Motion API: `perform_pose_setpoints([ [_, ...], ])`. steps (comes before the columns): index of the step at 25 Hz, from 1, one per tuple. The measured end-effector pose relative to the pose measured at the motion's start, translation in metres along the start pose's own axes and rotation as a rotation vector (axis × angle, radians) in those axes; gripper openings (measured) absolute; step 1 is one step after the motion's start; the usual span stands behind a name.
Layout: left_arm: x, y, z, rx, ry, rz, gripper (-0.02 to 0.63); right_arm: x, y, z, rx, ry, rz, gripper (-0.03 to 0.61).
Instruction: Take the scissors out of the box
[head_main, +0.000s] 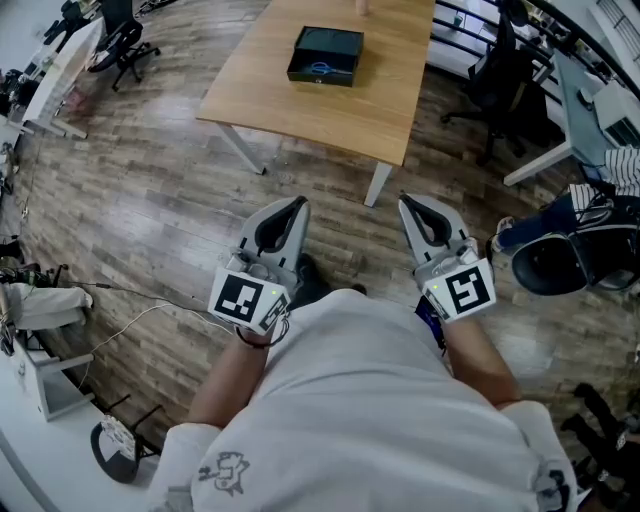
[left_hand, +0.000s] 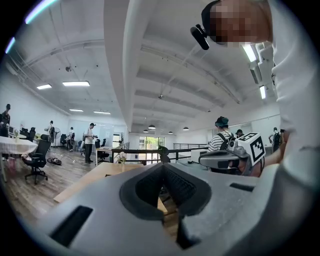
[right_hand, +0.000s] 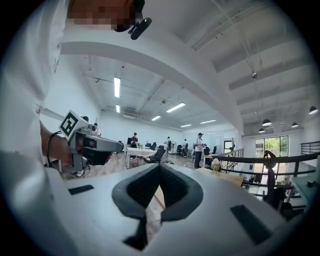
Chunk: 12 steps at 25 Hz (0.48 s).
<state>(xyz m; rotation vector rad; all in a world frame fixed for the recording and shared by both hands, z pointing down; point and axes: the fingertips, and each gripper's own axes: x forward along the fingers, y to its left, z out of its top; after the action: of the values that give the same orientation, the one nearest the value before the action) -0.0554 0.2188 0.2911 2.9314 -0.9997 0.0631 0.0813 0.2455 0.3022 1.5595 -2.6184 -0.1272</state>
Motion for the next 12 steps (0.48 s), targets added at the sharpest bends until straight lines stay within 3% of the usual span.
perform_pose_setpoints([
  [12, 0.004, 0.015, -0.006, -0.017, 0.009, 0.001, 0.005, 0.016, 0.0, -0.009, 0.027, 0.034, 0.009, 0.005],
])
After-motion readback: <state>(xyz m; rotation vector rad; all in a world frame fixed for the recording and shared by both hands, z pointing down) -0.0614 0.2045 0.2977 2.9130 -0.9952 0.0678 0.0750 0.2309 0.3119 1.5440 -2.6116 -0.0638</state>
